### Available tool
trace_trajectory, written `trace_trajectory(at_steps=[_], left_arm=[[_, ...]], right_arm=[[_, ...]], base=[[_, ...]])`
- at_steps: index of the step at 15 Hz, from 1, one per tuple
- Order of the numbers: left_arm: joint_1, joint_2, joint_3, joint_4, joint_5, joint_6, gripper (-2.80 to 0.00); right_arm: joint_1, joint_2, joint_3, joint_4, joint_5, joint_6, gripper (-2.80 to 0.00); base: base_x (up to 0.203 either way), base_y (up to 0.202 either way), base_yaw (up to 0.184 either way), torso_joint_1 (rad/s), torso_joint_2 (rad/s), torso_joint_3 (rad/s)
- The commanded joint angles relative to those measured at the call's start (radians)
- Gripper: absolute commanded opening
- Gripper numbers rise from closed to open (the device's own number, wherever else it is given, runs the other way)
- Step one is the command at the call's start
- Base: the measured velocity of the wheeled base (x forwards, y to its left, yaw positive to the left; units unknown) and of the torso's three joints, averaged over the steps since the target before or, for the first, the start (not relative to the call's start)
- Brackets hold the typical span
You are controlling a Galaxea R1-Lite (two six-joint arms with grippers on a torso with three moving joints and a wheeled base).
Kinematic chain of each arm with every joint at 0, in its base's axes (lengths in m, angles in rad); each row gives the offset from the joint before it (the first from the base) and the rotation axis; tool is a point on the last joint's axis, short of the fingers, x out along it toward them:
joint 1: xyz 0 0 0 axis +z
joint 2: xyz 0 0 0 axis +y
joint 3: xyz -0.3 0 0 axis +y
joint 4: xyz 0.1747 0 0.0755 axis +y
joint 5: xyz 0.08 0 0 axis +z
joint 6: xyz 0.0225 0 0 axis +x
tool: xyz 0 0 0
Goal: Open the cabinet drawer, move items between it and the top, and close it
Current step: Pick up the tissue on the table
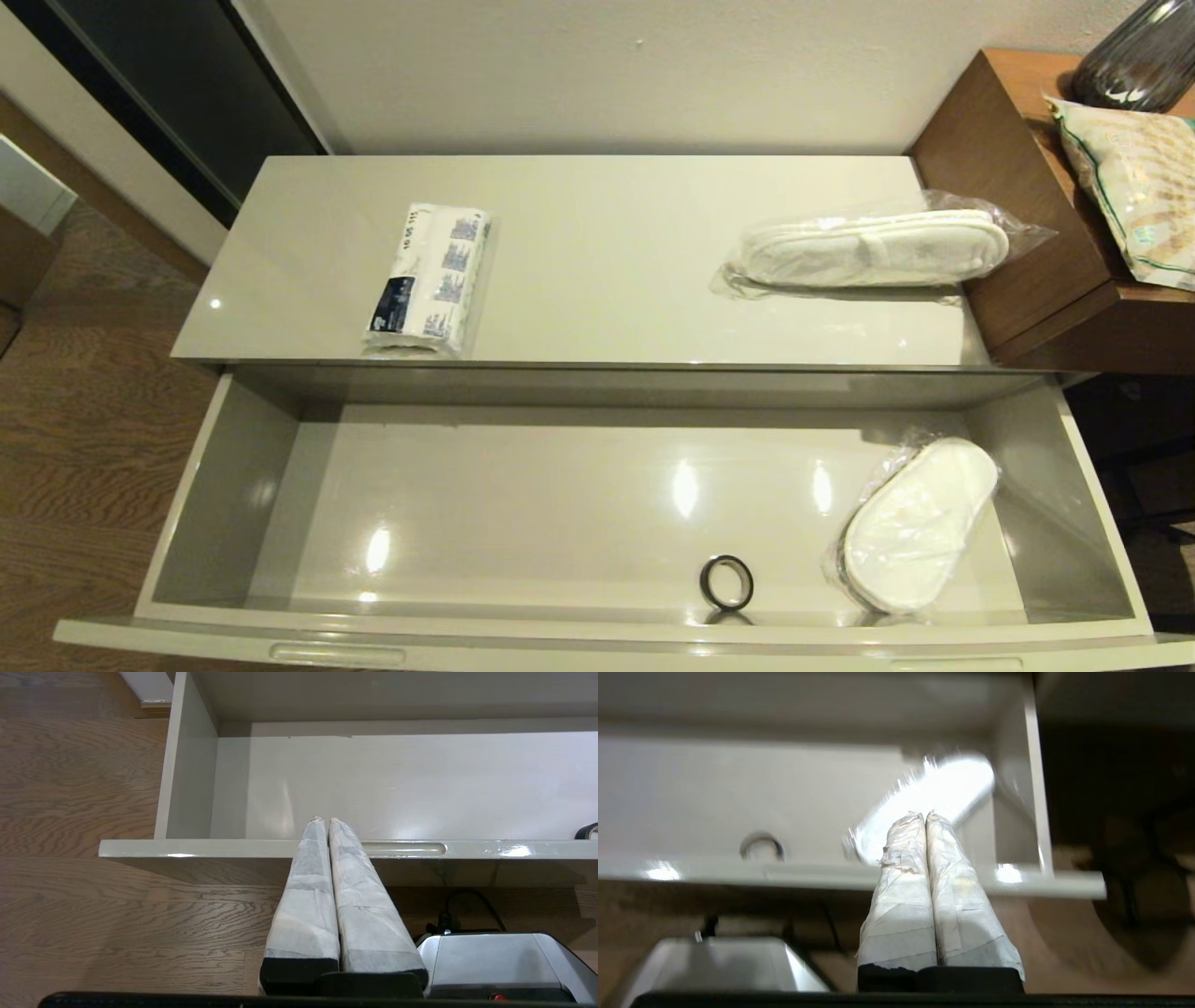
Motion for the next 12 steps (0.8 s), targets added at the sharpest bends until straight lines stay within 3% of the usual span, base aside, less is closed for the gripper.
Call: trace_trajectory(at_steps=[1,12], left_arm=[[0.000,0.001,0.000,0.000,0.000,0.000,-2.80],[0.000,0.001,0.000,0.000,0.000,0.000,-2.80]], right_arm=[[0.000,0.001,0.043,-0.040,0.026,0.013,-2.80],[0.000,0.001,0.043,-0.041,0.024,0.028,-2.80]], base=[[0.000,0.000,0.000,0.000,0.00,0.000],[0.000,0.000,0.000,0.000,0.00,0.000]])
